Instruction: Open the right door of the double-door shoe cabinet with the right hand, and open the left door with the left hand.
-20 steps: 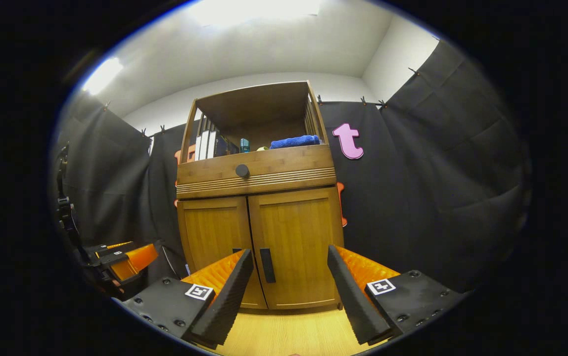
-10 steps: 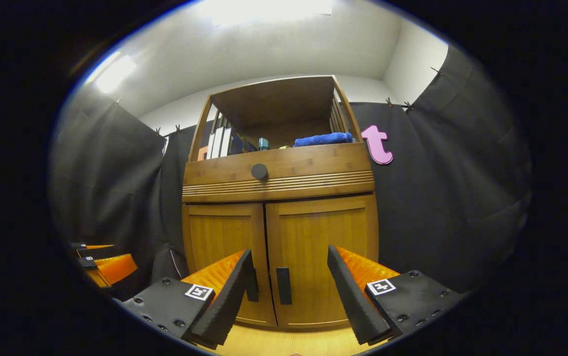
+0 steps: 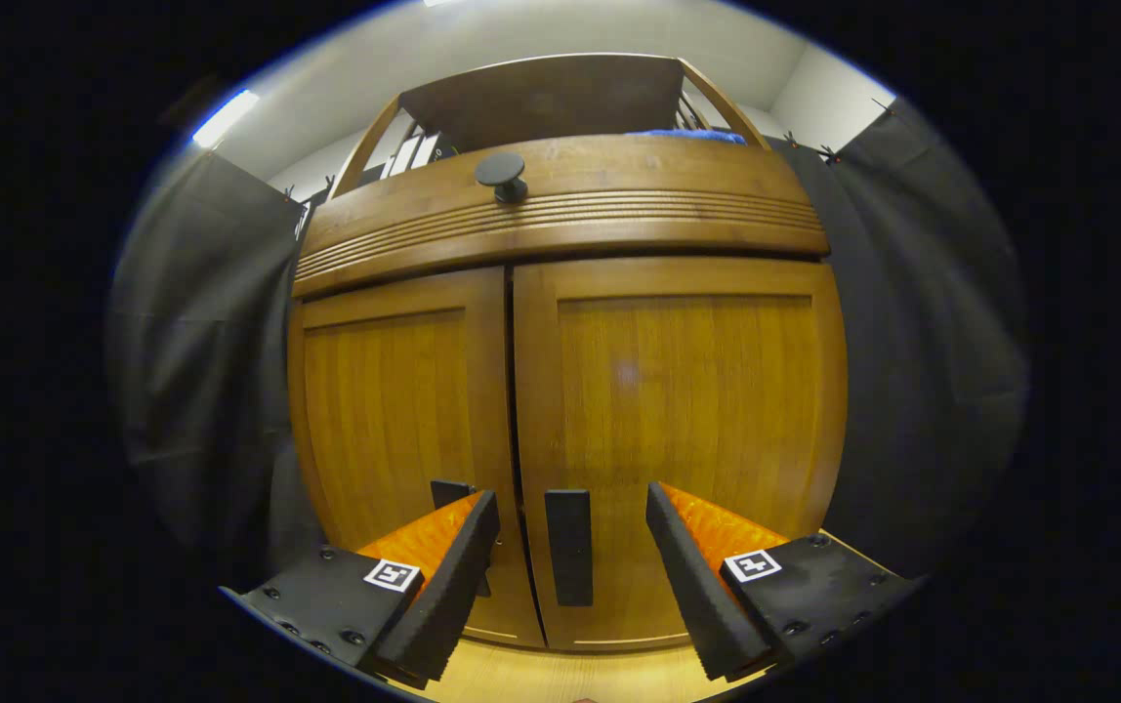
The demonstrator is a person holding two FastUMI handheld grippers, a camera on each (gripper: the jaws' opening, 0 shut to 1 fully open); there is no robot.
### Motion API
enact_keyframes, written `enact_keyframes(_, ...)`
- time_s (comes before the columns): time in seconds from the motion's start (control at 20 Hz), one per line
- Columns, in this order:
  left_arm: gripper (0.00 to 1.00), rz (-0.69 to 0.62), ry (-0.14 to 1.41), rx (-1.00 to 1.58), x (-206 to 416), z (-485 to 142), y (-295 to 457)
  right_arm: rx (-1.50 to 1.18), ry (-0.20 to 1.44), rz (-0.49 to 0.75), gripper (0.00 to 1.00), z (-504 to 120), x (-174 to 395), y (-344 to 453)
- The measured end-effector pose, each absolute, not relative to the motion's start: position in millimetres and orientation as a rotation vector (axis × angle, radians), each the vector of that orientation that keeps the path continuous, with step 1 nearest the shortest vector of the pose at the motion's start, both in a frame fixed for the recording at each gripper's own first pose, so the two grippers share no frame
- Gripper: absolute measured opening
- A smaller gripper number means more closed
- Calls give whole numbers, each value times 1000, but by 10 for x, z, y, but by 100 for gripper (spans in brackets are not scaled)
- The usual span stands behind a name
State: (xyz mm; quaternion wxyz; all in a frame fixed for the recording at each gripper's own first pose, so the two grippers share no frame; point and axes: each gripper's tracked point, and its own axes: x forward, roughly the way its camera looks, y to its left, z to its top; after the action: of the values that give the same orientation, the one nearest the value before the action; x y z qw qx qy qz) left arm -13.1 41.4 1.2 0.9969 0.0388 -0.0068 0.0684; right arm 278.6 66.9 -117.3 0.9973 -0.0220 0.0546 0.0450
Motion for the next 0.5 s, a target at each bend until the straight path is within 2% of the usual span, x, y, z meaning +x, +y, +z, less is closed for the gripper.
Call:
enact_keyframes(0.05, 94, 143, -11, 80, -158, -5, 432, -41, 115, 79, 89, -1243, 2817, 625)
enact_keyframes(0.1, 91, 147, -7, 79, -163, -24, 440, -43, 129, 70, 89, -1344, 2879, 595)
enact_keyframes(0.3, 94, 152, 15, 56, -155, -122, 456, -57, 147, 41, 89, -1479, 3089, 568)
enact_keyframes(0.35, 94, 151, 20, 54, -135, -140, 452, -66, 152, 33, 93, -1529, 3132, 539)
enact_keyframes(0.4, 92, 151, 22, 54, -124, -155, 447, -69, 164, 27, 93, -1591, 3171, 517)
enact_keyframes(0.5, 94, 148, 20, 56, -81, -162, 442, -61, 194, 21, 83, -1703, 3255, 516)
